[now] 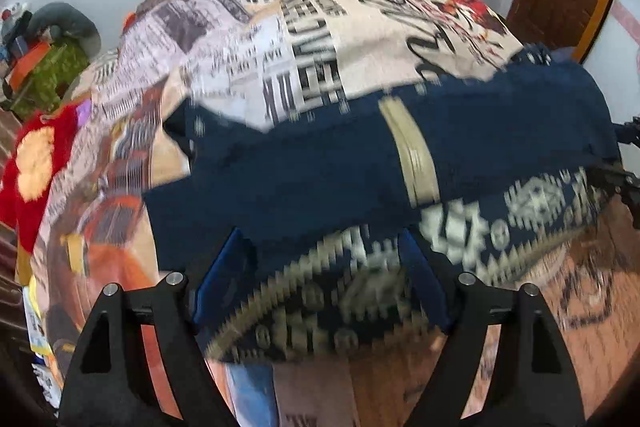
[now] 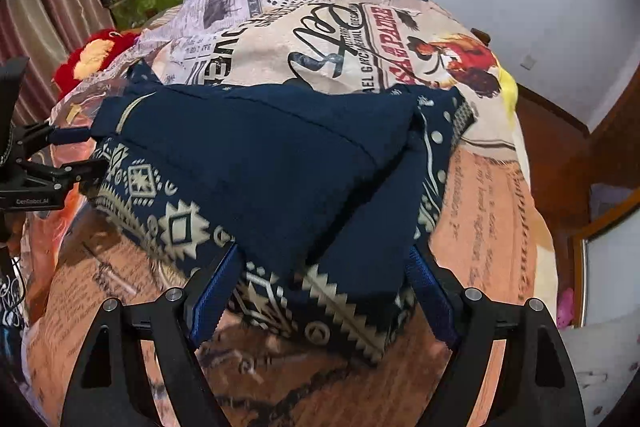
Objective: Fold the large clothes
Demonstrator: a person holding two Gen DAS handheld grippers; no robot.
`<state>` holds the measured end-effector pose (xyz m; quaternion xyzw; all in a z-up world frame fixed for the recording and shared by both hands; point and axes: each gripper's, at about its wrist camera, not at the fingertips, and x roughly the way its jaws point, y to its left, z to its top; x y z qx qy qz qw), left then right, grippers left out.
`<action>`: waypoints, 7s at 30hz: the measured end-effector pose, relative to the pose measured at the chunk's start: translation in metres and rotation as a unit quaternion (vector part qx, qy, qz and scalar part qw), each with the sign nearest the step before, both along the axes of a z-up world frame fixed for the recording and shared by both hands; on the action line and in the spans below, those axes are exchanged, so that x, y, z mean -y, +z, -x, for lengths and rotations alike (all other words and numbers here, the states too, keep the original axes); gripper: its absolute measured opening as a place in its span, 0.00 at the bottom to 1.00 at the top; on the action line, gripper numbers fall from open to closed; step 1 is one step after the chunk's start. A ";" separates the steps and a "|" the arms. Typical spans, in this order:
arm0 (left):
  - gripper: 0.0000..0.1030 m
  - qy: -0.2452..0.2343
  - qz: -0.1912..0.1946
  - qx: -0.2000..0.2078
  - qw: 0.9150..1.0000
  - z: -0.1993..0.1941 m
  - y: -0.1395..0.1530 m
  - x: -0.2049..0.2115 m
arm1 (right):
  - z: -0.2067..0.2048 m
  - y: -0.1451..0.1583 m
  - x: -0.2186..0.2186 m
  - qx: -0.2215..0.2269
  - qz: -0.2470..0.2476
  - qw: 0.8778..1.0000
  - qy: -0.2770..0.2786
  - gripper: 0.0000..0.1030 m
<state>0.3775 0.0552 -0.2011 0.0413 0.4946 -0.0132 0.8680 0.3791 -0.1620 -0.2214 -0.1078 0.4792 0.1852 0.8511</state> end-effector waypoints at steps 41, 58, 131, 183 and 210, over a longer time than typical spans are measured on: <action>0.78 0.049 -0.104 -0.023 0.993 -0.020 -0.036 -0.068 | -0.065 -0.012 -0.102 0.004 -0.003 0.997 0.071 0.83; 0.78 0.154 -0.011 0.034 0.987 -0.020 0.030 -0.145 | -0.061 0.011 -0.057 0.010 -0.021 0.999 0.031 0.85; 0.06 0.210 0.222 0.184 0.934 0.031 0.072 -0.074 | -0.027 -0.025 -0.158 -0.033 -0.008 0.992 0.119 0.98; 0.71 -0.092 0.185 0.028 0.978 0.054 0.079 0.121 | 0.085 0.105 0.105 0.085 -0.093 0.990 -0.059 0.98; 0.86 -0.006 0.165 -0.009 0.986 0.013 -0.012 0.044 | -0.010 0.000 0.049 -0.038 -0.035 0.998 -0.041 0.98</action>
